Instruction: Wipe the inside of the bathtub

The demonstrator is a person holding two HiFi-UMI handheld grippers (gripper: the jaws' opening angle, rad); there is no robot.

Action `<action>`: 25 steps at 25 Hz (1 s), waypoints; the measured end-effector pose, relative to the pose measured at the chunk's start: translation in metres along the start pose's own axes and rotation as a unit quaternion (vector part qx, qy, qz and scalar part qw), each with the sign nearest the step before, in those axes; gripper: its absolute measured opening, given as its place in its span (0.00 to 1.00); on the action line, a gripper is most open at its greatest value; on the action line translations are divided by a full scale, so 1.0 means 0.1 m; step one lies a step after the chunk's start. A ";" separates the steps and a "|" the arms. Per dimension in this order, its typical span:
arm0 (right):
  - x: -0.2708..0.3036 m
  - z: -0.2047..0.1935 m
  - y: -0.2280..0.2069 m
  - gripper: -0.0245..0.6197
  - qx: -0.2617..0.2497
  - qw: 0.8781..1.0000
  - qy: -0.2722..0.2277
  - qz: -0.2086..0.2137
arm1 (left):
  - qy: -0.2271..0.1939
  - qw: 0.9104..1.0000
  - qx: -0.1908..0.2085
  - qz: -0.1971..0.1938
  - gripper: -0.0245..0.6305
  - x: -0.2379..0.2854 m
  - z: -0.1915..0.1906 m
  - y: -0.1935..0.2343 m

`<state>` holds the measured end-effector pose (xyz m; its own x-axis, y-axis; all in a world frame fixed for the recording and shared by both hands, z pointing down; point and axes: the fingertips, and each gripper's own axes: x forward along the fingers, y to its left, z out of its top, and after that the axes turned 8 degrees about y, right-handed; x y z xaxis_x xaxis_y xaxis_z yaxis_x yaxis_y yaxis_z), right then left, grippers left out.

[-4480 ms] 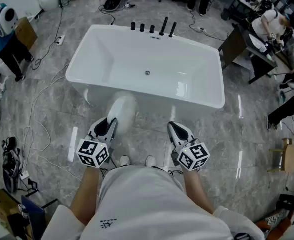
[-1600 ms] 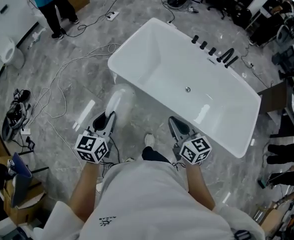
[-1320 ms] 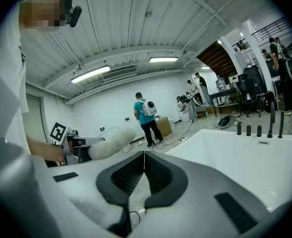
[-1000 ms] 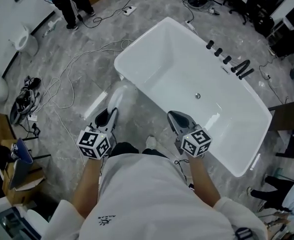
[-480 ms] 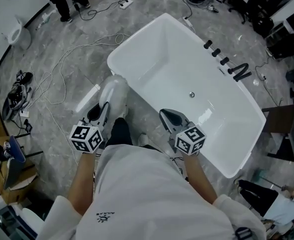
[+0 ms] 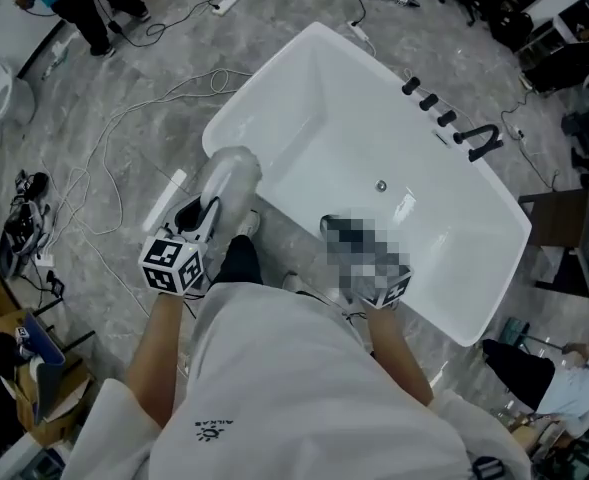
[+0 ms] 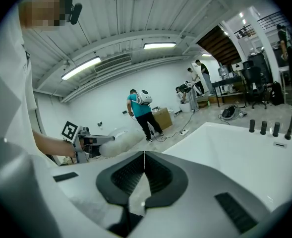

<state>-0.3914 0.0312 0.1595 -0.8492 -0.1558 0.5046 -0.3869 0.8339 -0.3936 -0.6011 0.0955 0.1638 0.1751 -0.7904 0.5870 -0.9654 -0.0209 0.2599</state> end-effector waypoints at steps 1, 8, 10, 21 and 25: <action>0.09 0.06 -0.01 0.07 0.001 1.000 0.002 -0.002 | 0.007 1.000 0.006 -0.004 0.18 0.07 0.05 0.10; 0.68 0.51 -0.12 0.07 -0.003 1.000 0.006 -0.019 | 0.061 0.996 0.059 -0.041 0.18 0.61 0.32 0.68; 0.81 0.57 -0.16 0.07 -0.001 1.000 0.007 -0.027 | 0.076 0.993 0.075 -0.055 0.18 0.78 0.36 0.79; 1.28 0.41 -0.35 0.07 0.032 0.996 0.048 -0.064 | 0.183 0.961 0.160 -0.129 0.18 1.73 0.16 1.24; 1.34 0.18 -0.45 0.07 0.058 0.995 0.057 -0.064 | 0.221 0.948 0.179 -0.139 0.18 2.01 -0.07 1.27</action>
<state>-0.4939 -0.0364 0.2310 -0.7459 -0.1906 0.6382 -0.5341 0.7436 -0.4021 -0.6876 -0.0617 0.3203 0.4208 -0.3915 0.8183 -0.8594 -0.4609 0.2214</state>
